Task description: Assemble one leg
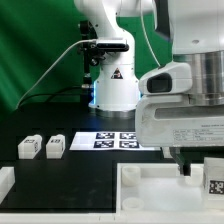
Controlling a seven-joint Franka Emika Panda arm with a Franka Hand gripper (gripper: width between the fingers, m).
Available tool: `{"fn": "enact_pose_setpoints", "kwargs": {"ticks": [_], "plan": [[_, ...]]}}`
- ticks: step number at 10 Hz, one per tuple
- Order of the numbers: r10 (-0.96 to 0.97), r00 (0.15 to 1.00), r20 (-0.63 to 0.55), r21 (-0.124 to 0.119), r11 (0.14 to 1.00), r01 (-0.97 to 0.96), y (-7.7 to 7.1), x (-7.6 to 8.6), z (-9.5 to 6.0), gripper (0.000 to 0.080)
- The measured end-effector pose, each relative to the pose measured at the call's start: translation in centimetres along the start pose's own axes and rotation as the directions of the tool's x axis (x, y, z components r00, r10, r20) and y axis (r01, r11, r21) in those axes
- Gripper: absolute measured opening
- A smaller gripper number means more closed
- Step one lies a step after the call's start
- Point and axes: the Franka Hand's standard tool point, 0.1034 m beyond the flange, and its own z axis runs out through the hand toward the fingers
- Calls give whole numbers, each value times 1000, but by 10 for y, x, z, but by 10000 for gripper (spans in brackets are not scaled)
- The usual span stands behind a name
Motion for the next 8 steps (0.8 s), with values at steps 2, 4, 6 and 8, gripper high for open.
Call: {"fn": "enact_pose_setpoints", "kwargs": {"ticks": [2,4,6,8], "plan": [[39,999,0,0,999,-39,0,0,0,365],[191,982,-2,-3,982,-191,3,1,0,303],[530,848,9,-4,848,-530,5,2,-2,302],[855,518,13,-9,518,-855,5,0,-1,302]]}}
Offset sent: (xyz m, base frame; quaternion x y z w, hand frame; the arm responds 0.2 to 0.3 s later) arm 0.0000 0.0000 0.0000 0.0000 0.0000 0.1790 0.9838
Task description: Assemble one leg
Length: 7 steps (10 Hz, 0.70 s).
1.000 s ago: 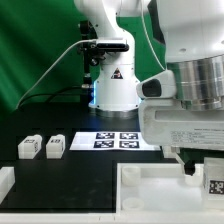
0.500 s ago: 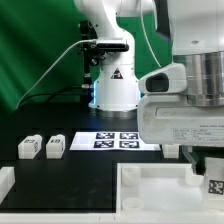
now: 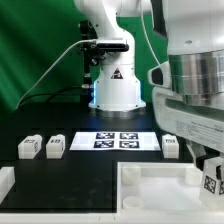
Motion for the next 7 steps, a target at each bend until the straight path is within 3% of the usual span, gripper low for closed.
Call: {"fn": "enact_pose_setpoints", "kwargs": {"ticks": [2,3,6,7], "plan": [[348,938,6,-1,938,-348,3,2,1,298],[434,901,7,0,901,-434,4,3,1,296],[560,828,12,-8,828,-560,5,5,1,297],[548,836,12,-9,836,-548,6,4,1,355]]}}
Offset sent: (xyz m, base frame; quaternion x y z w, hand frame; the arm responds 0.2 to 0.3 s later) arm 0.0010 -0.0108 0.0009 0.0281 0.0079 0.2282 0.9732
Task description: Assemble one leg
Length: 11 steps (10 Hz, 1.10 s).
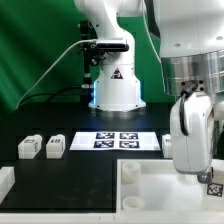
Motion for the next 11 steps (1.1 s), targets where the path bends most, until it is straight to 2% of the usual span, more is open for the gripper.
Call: {"fn": "enact_pose_setpoints", "kwargs": {"ticks": [1,2,3,4,6,7,8,9,10,11], "plan": [[-18,1000,-1,-1,1000,18,0,0,1,355],[-77,997,0,-2,997,77,1,0,1,567],[-194,981,-1,-19,981,194,4,-2,2,567],[-326,945,5,-36,945,326,5,-5,2,627],[-471,882,11,-35,881,471,6,-6,2,648],[-574,819,14,-33,818,574,6,-5,2,648],[-684,729,18,-31,729,684,6,-5,2,649],[-830,557,16,-55,555,830,8,-4,2,649],[-928,372,13,-69,370,926,9,-5,3,649],[-985,170,18,-70,168,983,7,-3,2,649]]}}
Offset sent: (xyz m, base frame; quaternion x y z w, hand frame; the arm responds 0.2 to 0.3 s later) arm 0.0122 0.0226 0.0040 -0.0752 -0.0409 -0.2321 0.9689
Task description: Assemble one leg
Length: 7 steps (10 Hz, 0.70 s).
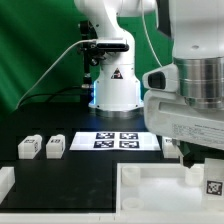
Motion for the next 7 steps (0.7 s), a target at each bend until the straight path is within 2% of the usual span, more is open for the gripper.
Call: {"fn": "enact_pose_setpoints", "kwargs": {"ticks": [1,2,3,4,5,6,7], "plan": [[-87,996,-5,-2,996,87,0,1,0,649],[-69,998,-5,-1,998,69,0,1,0,649],[-33,999,-5,-1,999,33,0,1,0,538],[12,1000,-3,2,1000,-12,-1,0,0,538],[129,992,0,7,992,-129,-2,-1,0,367],[182,983,0,6,983,-182,-2,-1,0,292],[300,954,5,10,954,-300,-2,-1,0,292]]}}
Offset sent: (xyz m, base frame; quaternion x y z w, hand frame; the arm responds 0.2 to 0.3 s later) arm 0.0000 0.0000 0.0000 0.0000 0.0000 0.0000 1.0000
